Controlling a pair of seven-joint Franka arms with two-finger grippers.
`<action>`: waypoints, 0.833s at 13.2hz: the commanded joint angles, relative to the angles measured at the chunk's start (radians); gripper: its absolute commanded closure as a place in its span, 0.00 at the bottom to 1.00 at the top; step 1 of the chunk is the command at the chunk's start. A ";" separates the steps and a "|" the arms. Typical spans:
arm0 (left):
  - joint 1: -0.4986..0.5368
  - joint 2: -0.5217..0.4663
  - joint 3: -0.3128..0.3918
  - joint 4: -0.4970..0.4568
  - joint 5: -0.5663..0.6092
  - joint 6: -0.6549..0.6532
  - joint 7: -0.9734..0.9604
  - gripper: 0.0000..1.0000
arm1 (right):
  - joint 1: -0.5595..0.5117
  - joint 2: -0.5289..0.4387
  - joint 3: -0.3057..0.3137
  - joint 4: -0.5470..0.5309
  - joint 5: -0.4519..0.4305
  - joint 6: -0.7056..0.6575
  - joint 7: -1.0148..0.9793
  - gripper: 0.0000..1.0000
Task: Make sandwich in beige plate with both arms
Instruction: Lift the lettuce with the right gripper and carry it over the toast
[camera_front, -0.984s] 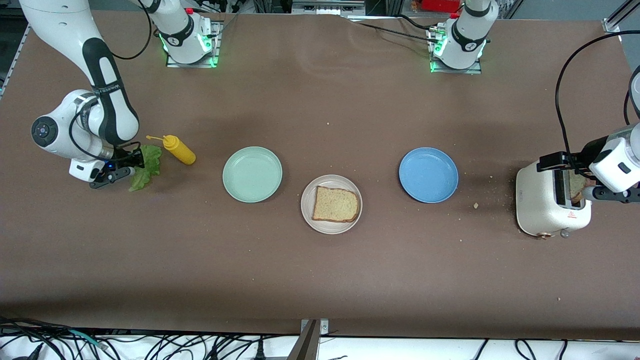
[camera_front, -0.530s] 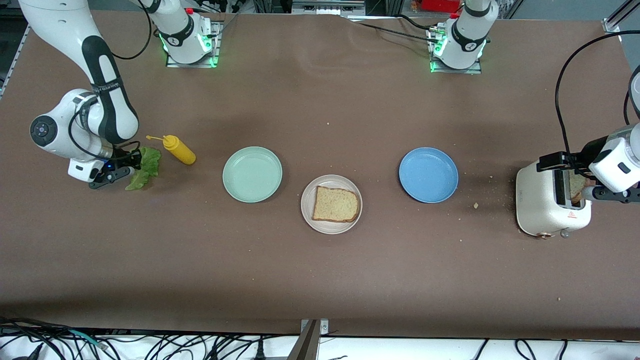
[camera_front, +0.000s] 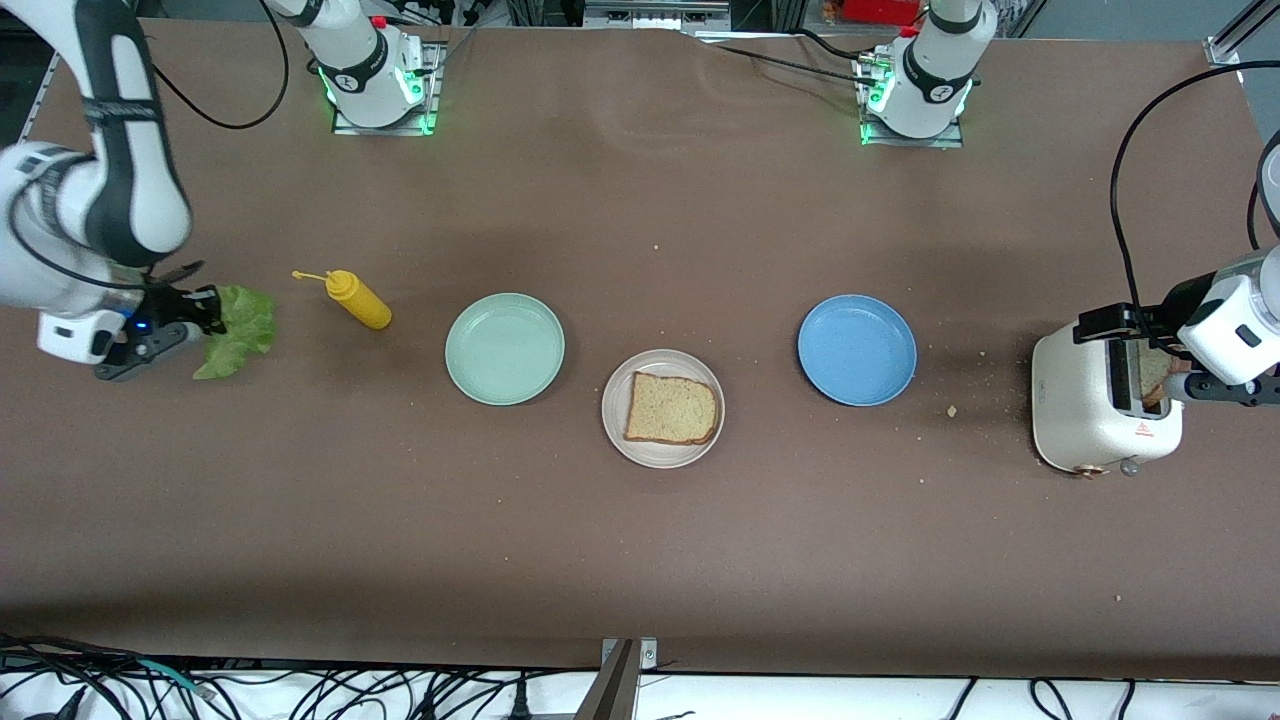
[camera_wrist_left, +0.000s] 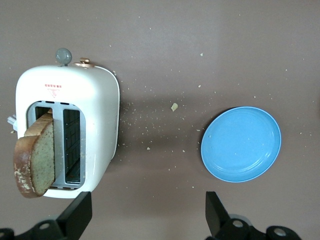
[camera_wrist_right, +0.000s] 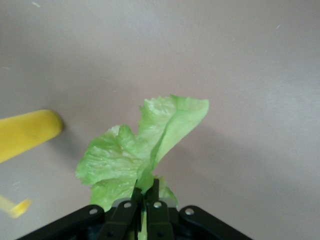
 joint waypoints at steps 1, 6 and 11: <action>0.005 -0.024 -0.010 -0.015 0.034 -0.009 -0.010 0.00 | -0.008 -0.014 0.014 0.180 -0.016 -0.225 0.133 1.00; 0.005 -0.024 -0.010 -0.015 0.034 -0.009 -0.010 0.00 | -0.007 -0.037 0.211 0.372 0.065 -0.400 0.709 1.00; 0.005 -0.026 -0.010 -0.015 0.034 -0.009 -0.010 0.00 | 0.113 0.000 0.287 0.386 0.257 -0.280 1.336 1.00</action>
